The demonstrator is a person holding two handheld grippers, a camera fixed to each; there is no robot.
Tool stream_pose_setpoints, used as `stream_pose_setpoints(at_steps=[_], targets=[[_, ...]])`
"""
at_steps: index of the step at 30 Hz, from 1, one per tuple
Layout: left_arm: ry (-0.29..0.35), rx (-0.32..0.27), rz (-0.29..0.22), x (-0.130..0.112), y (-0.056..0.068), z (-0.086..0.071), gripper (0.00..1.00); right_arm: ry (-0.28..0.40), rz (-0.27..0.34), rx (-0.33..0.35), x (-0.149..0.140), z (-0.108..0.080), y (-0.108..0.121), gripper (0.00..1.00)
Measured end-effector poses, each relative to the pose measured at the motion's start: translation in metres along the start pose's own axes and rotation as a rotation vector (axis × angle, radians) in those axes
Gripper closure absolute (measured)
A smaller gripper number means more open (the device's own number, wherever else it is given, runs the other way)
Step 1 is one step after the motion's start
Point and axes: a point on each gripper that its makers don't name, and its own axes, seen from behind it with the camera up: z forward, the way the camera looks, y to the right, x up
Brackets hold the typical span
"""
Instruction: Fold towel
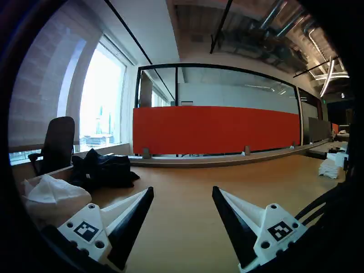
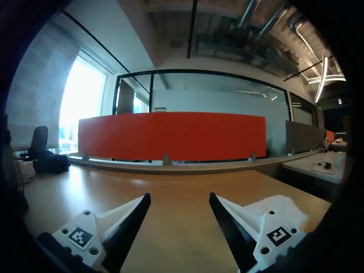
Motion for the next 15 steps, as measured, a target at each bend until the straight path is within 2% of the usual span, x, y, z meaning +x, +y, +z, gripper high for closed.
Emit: stream_pose_setpoints(at_steps=[15], targets=[[0.001,0.0,-0.002,-0.0009,-0.0004,0.001,0.05,0.0,0.0,0.0,0.0002,0.0,0.0,0.0]])
